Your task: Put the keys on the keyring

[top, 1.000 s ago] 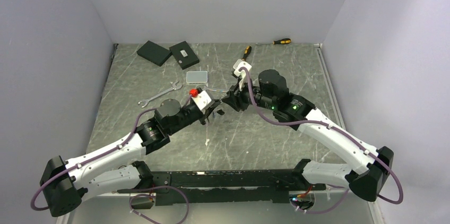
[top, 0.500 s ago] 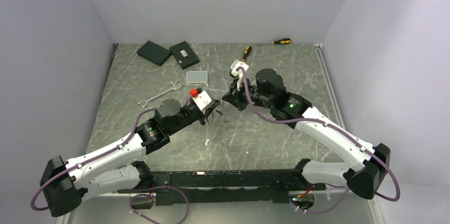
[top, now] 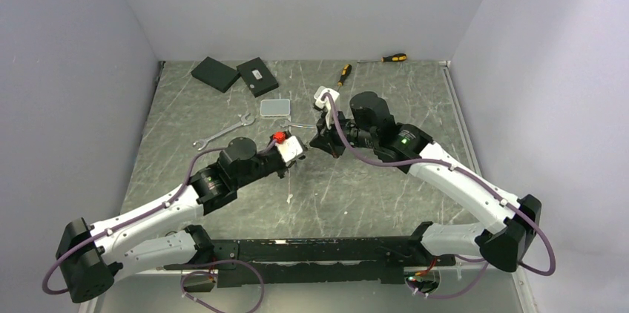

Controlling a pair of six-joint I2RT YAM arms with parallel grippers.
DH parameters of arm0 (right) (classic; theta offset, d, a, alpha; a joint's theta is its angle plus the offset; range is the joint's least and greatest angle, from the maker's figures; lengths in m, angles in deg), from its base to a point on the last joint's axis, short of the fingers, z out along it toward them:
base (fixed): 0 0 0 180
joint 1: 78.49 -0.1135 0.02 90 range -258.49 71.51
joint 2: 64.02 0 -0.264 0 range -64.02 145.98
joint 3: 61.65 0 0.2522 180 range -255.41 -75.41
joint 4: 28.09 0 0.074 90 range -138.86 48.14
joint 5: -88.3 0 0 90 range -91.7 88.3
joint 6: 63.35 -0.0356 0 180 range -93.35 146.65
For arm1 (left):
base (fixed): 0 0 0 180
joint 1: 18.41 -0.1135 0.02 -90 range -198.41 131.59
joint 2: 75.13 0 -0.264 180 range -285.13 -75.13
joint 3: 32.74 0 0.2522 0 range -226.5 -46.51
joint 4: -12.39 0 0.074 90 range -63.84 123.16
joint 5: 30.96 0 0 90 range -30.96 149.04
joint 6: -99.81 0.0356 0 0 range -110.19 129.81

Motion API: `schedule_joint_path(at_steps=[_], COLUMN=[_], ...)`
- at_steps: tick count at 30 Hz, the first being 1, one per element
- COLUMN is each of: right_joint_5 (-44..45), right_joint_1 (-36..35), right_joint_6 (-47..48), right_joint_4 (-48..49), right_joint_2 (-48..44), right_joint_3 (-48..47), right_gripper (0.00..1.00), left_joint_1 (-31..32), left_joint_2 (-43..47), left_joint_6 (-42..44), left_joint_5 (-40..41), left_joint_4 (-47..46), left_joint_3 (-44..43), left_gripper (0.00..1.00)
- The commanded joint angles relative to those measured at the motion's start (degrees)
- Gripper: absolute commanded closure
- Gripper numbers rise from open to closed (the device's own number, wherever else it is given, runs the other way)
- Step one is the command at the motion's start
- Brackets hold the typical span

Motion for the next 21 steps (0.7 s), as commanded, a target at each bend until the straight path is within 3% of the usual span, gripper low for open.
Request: schedule_joint_path(at_steps=[1,8,21], right_joint_5=[-1.03,0.09,-5.92], right_joint_1=[-0.83,-1.23,-1.16], right_joint_6=[2.92,4.25,3.44], right_joint_4=[-6.85,-13.71,-22.02], right_joint_2=[0.96,2.90,9.11], right_joint_3=[-4.85,-6.54,-11.26], right_gripper=[1.00,1.00,1.00], left_joint_1=[0.20,0.40,0.87], left_joint_2=[-0.14,-0.25,-0.48], left_joint_6=[5.23,6.36,8.58], left_joint_5=[-3.69,-4.74,-6.66], left_joint_4=[3.35,4.30,2.28], left_joint_3=[-4.59,-5.27,-4.18], left_gripper=[1.00,1.00,1.00])
